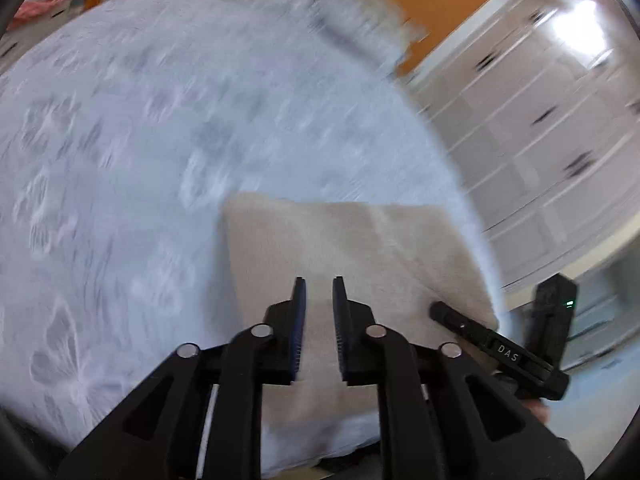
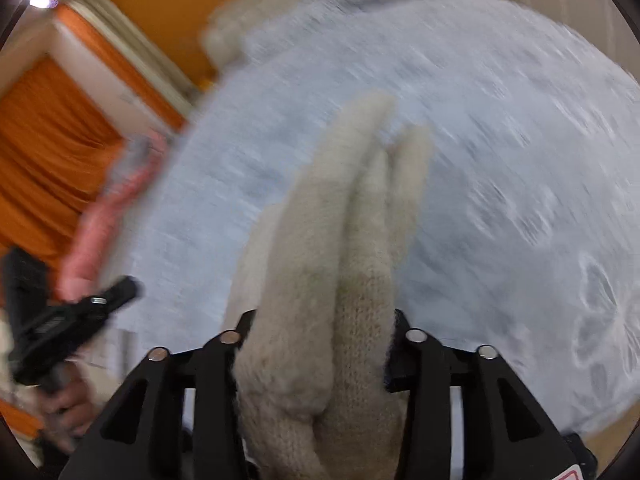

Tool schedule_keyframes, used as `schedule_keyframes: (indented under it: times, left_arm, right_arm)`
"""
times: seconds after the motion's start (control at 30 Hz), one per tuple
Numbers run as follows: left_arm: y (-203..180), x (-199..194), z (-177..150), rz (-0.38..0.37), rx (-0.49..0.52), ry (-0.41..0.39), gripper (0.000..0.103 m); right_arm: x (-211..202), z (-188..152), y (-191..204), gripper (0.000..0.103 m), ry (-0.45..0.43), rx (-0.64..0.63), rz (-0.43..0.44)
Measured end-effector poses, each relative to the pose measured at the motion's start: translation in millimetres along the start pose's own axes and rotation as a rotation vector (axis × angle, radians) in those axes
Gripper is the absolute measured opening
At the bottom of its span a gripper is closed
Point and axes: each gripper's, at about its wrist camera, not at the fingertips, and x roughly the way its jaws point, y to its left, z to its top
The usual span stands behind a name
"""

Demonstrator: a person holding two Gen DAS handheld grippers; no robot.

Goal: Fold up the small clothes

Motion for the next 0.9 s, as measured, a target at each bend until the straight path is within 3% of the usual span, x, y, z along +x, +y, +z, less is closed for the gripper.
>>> schedule_keyframes:
  times: [0.07, 0.1, 0.17, 0.2, 0.23, 0.33, 0.4, 0.5, 0.63, 0.77, 0.9]
  left_arm:
    - [4.5, 28.9, -19.1, 0.044, -0.052, 0.082, 0.015]
    - [4.4, 35.1, -28.5, 0.075, -0.059, 0.107, 0.015]
    - [0.2, 34.4, -46.1, 0.109, -0.029, 0.108, 0.03]
    - [1.0, 31.9, -49.9, 0.127, -0.018, 0.102, 0.048]
    - [1.5, 28.0, -56.5, 0.153, -0.009, 0.087, 0.053]
    - [10.9, 24.9, -64.7, 0.17, -0.029, 0.092, 0.053]
    - [23.4, 17.9, -74.4, 0.172, -0.084, 0.097, 0.053]
    - [39.2, -0.8, -79.6, 0.205, -0.114, 0.059, 0.053]
    - [65.7, -41.7, -83.5, 0.272, -0.161, -0.018, 0.053]
    - [99.1, -94.3, -87.0, 0.356, -0.244, -0.104, 0.053]
    - [126.3, -133.1, -94.3, 0.458, -0.301, -0.153, 0.056]
  right_arm:
    - [25.2, -17.7, -33.5, 0.043, 0.086, 0.054, -0.192]
    - [21.6, -24.4, -43.7, 0.043, 0.071, 0.087, -0.214]
    - [-1.3, -35.6, -58.7, 0.047, -0.019, 0.169, -0.077]
    - [-9.0, -39.5, -62.7, 0.048, -0.04, 0.194, -0.041]
    - [-10.9, -41.9, -62.7, 0.048, -0.037, 0.203, -0.034]
    - [2.6, -44.0, -48.4, 0.032, 0.023, 0.131, -0.061]
    - [2.5, -41.8, -30.5, 0.024, 0.01, 0.08, -0.105]
    - [-4.1, -30.3, 21.6, 0.021, -0.034, -0.035, -0.119]
    - [-5.9, -19.0, 141.1, 0.021, -0.014, -0.253, 0.069]
    - [22.0, -27.6, 234.1, 0.018, 0.094, -0.357, 0.296]
    - [71.0, -49.1, 290.0, 0.018, 0.215, -0.387, 0.342]
